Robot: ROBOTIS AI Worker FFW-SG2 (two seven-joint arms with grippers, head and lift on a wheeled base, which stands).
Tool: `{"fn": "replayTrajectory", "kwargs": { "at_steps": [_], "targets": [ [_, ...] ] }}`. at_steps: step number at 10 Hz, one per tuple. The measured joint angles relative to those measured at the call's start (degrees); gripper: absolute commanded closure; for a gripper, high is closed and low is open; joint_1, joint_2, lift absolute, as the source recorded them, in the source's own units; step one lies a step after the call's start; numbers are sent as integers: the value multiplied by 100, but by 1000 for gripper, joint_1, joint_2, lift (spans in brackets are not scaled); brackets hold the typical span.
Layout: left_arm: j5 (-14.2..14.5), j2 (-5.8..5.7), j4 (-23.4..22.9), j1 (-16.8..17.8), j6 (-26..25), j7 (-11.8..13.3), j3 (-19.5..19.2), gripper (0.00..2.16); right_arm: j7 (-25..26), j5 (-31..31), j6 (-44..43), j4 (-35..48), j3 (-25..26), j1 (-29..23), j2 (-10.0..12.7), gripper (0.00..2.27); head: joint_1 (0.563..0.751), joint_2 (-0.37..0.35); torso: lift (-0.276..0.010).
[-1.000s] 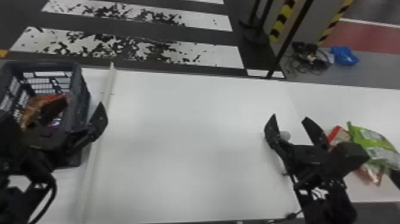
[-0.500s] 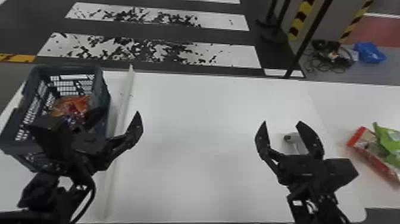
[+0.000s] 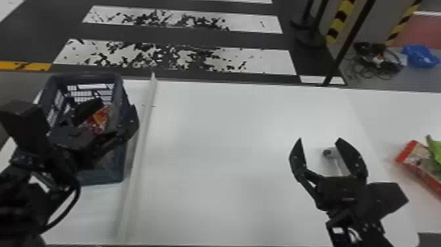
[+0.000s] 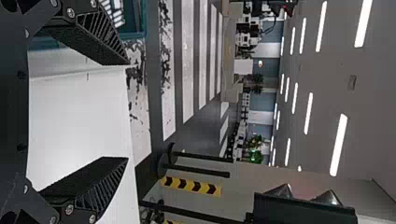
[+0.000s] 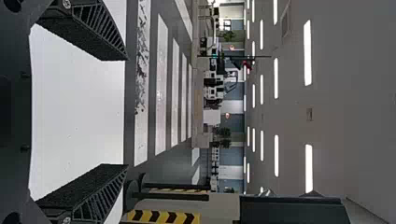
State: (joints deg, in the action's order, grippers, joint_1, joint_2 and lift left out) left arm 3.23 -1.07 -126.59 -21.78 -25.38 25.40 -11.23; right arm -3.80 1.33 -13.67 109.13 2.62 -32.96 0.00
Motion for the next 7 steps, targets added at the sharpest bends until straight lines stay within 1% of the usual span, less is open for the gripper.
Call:
{"fn": "replayTrajectory", "kwargs": {
  "at_steps": [1, 2, 3, 4, 5, 6, 7],
  "targets": [
    [28, -209, 11, 309, -379, 301, -342, 208, -4, 11, -14, -19, 3, 0, 0, 49, 695, 15, -95],
    [24, -490, 117, 660, -712, 602, -619, 205, -6, 20, -36, -44, 9, 0, 0, 49, 695, 52, -95],
    [-46, -787, 327, 1020, -924, 893, -800, 201, -7, 26, -63, -72, 17, 0, 0, 49, 695, 84, -95],
    [-236, -1043, 590, 1370, -1085, 1315, -921, 201, -6, 34, -89, -95, 35, 0, 0, 49, 695, 105, -95],
    [-522, -1232, 898, 1707, -1215, 1755, -982, 198, -6, 43, -105, -108, 54, 0, 0, 49, 695, 112, -95],
    [-785, -1479, 1235, 1972, -1258, 2059, -948, 198, -6, 49, -112, -116, 65, 0, 0, 49, 695, 131, -95],
    [-1032, -1701, 1570, 2193, -1259, 2419, -873, 194, -6, 51, -114, -129, 69, 1, 0, 49, 695, 141, -95]
  ]
}}
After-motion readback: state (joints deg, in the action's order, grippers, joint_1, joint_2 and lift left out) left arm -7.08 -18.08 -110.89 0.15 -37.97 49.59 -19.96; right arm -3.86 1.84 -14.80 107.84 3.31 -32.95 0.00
